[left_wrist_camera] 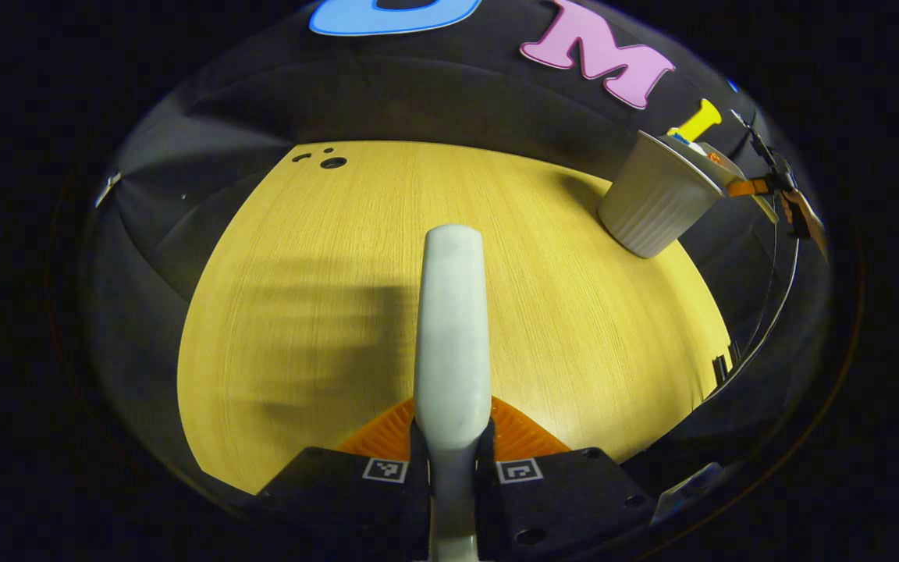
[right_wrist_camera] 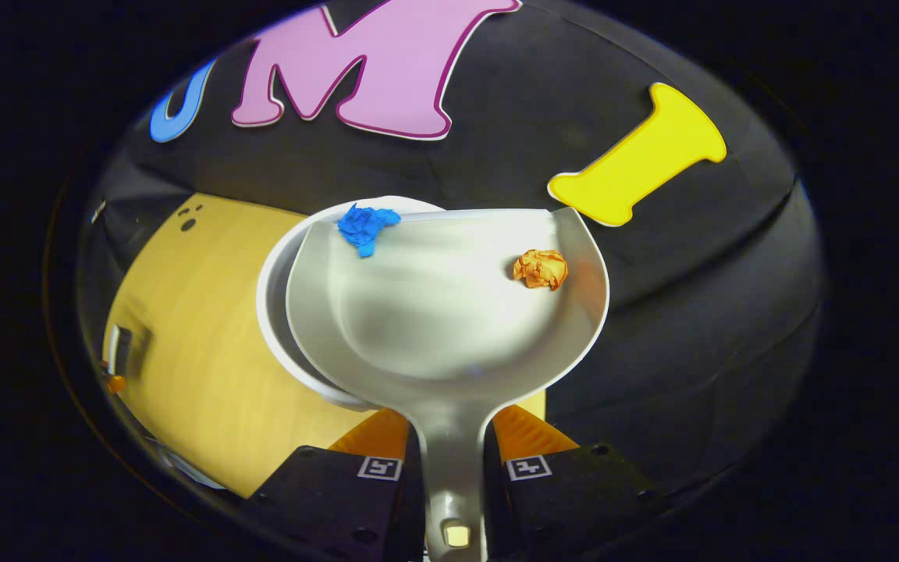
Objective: Pick up the small broom and dustpan from the desktop, sweep the trash into the dustpan with the broom, and then empty the trash into the garbage bin.
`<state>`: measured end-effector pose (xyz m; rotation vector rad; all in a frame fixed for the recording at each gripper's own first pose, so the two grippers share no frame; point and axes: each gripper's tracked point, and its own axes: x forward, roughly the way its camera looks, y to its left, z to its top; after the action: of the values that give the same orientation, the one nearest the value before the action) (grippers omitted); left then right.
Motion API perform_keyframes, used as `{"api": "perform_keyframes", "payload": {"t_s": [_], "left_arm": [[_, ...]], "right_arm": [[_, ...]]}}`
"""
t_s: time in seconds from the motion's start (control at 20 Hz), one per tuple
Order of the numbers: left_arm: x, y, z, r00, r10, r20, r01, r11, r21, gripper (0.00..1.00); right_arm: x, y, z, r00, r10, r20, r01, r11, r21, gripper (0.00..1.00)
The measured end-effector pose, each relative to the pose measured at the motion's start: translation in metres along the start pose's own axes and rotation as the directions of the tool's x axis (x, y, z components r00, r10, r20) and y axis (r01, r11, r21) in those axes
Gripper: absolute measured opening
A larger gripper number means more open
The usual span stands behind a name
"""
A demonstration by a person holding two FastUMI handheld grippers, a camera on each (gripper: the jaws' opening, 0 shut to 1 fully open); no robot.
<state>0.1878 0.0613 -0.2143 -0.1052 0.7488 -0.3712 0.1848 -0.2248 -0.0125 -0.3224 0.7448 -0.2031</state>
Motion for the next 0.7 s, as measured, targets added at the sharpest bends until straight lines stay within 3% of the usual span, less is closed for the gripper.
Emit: {"api": "perform_keyframes", "payload": {"t_s": [0.05, 0.15, 0.4, 0.7], "left_arm": [[0.001, 0.0, -0.001, 1.0, -0.007, -0.001, 0.007, 1.0, -0.019, 0.25], [0.001, -0.002, -0.004, 1.0, -0.016, -0.008, 0.015, 0.999, -0.044, 0.27], [0.0, -0.008, -0.006, 0.998, -0.044, -0.033, 0.04, 0.993, -0.114, 0.25], [-0.004, -0.012, -0.009, 0.998, -0.047, -0.04, 0.042, 0.993, -0.109, 0.27]], "right_arm": [[0.005, -0.003, 0.001, 1.0, -0.029, 0.012, 0.03, 0.999, -0.031, 0.38], [0.01, -0.009, 0.001, 0.995, -0.094, 0.036, 0.097, 0.991, -0.095, 0.34], [0.014, -0.018, 0.008, 0.968, -0.216, 0.127, 0.243, 0.931, -0.272, 0.34], [0.01, -0.032, 0.012, 0.921, -0.314, 0.23, 0.389, 0.753, -0.531, 0.33]]}}
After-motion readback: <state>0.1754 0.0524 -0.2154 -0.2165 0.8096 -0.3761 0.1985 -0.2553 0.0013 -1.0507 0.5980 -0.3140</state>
